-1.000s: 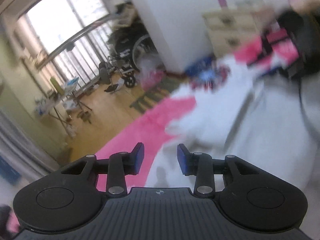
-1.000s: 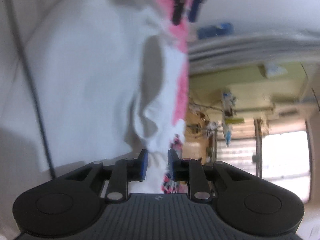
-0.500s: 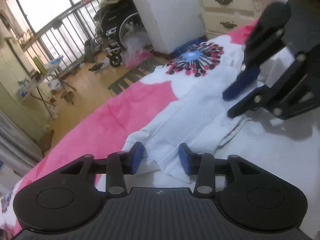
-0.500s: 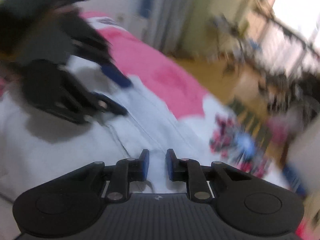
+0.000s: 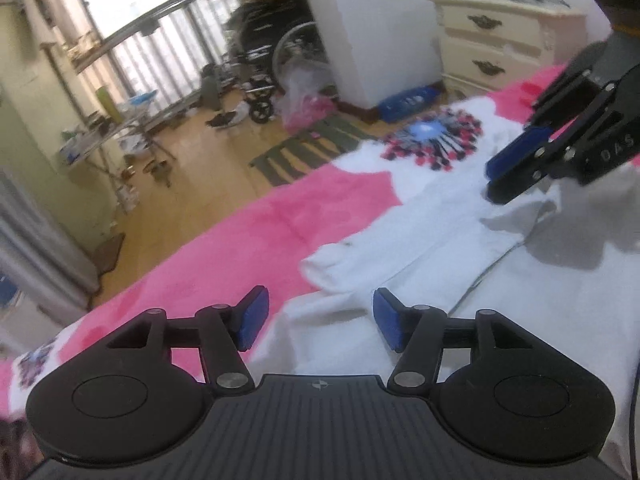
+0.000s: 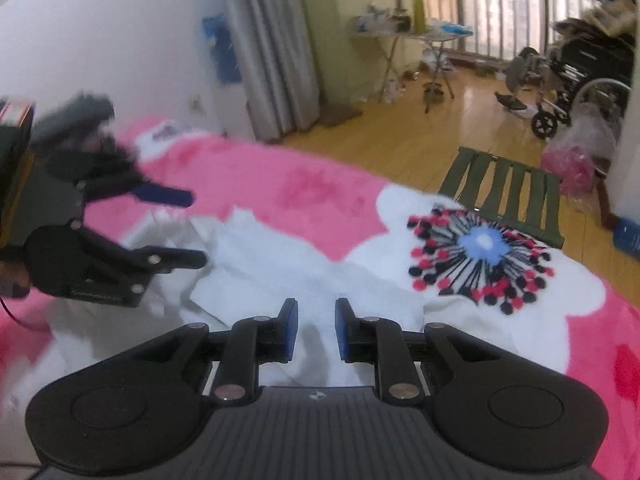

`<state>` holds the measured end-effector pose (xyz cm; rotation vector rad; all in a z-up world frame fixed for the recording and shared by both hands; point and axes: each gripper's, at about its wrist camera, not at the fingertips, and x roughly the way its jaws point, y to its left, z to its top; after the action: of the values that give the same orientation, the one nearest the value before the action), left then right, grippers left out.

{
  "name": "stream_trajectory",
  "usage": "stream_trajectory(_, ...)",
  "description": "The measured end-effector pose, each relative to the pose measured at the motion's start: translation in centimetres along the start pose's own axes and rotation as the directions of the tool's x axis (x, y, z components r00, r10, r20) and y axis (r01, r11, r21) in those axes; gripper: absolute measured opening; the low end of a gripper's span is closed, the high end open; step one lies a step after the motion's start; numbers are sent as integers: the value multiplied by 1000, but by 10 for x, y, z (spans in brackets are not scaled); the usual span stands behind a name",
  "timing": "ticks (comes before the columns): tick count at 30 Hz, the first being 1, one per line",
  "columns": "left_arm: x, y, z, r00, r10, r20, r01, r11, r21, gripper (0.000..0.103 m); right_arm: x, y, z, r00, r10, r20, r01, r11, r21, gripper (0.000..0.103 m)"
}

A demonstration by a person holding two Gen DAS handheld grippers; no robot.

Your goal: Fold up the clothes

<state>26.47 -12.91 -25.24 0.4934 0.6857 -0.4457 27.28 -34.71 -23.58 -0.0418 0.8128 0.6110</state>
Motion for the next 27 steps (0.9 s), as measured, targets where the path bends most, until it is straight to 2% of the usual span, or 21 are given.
stream_trajectory(3, -37, 18, 1, 1000, 20, 6, -20, 998, -54, 60, -25, 3, 10, 1000, 13, 10, -13, 999, 47, 21)
stream_trajectory(6, -84, 36, -3, 1000, -1, 10, 2, 991, -135, 63, -57, 9, 16, 999, 40, 22, -42, 994, 104, 22)
stream_trajectory(8, -117, 47, -11, 999, -48, 2, 48, 979, -200, 67, -81, 16, 18, 998, 60, 21, -63, 987, 151, 26)
stream_trajectory(10, -146, 51, -26, 993, -116, -28, 104, 958, -267, 76, -106, 23, 15, 997, 70, 16, -72, 980, 188, 40)
stream_trajectory(11, -160, 53, -34, 988, -151, -42, 131, 944, -301, 77, -118, 26, 12, 998, 69, 13, -70, 977, 200, 42)
stream_trajectory(14, -184, 44, -67, 961, -251, -114, 191, 904, -382, 77, -161, 41, -3, 997, 72, -25, -65, 971, 228, 44)
stream_trajectory(15, -189, 39, -79, 949, -284, -137, 208, 890, -405, 77, -172, 45, -9, 997, 67, -45, -55, 971, 232, 49)
stream_trajectory(16, -193, 32, -93, 933, -320, -167, 224, 876, -428, 77, -183, 49, -14, 996, 51, -73, -33, 973, 228, 55)
stream_trajectory(18, -197, 16, -122, 897, -386, -218, 253, 850, -462, 77, -205, 59, -30, 993, 17, -118, 10, 974, 227, 58)
stream_trajectory(22, -192, -10, -170, 835, -476, -276, 260, 784, -564, 77, -238, 74, -67, 979, -5, -203, 66, 952, 299, 70)
stream_trajectory(24, -192, -19, -191, 825, -489, -283, 235, 752, -615, 76, -246, 76, -87, 972, 25, -233, 64, 929, 366, 77)
stream_trajectory(27, -192, -23, -207, 824, -492, -280, 224, 738, -636, 76, -244, 75, -119, 956, 75, -285, 78, 870, 488, 82)
